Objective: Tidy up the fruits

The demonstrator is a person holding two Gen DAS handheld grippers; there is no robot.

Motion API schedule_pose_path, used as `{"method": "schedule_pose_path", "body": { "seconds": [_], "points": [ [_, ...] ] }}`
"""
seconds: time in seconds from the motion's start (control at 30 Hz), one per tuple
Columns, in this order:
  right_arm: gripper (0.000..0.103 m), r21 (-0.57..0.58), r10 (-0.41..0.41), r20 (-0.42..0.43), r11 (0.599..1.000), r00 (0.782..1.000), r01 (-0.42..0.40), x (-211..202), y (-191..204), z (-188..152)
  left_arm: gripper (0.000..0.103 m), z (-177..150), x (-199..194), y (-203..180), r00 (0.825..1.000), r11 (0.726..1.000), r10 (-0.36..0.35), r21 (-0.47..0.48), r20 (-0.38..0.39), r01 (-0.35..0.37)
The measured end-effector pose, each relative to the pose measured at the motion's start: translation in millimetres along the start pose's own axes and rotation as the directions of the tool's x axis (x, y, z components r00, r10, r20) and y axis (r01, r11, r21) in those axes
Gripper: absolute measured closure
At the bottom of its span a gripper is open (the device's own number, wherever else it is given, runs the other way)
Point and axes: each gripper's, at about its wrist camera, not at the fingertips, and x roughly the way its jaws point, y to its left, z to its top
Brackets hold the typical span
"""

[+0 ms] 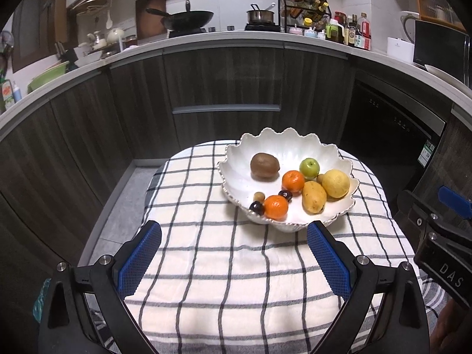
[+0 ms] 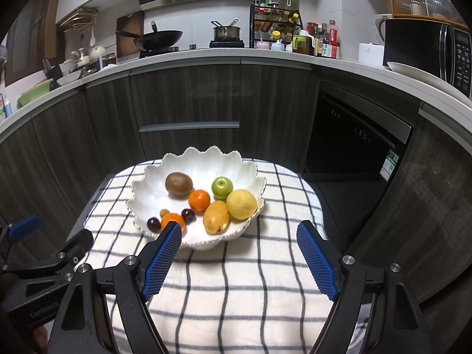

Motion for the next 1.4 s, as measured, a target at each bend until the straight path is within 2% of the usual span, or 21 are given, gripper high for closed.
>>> {"method": "schedule_pose_path", "body": {
  "seconds": [0.7,1.4],
  "points": [
    [0.022,-0.006,-0.002,-0.009,1.000,1.000,0.002,-11.8,4.3,-43.0,0.002,-47.8,-22.1,14.6,0.999,0.998,0.048,-0.048,-0.002,-0.048],
    [0.022,-0.009,0.002,-0.007,1.000,1.000,-0.002,-14.0,4.7,-46.6,0.002,-52.6,-24.3,14.6,0.999,0.998,0.052,-0.048,0.003,-0.052]
  ]
}}
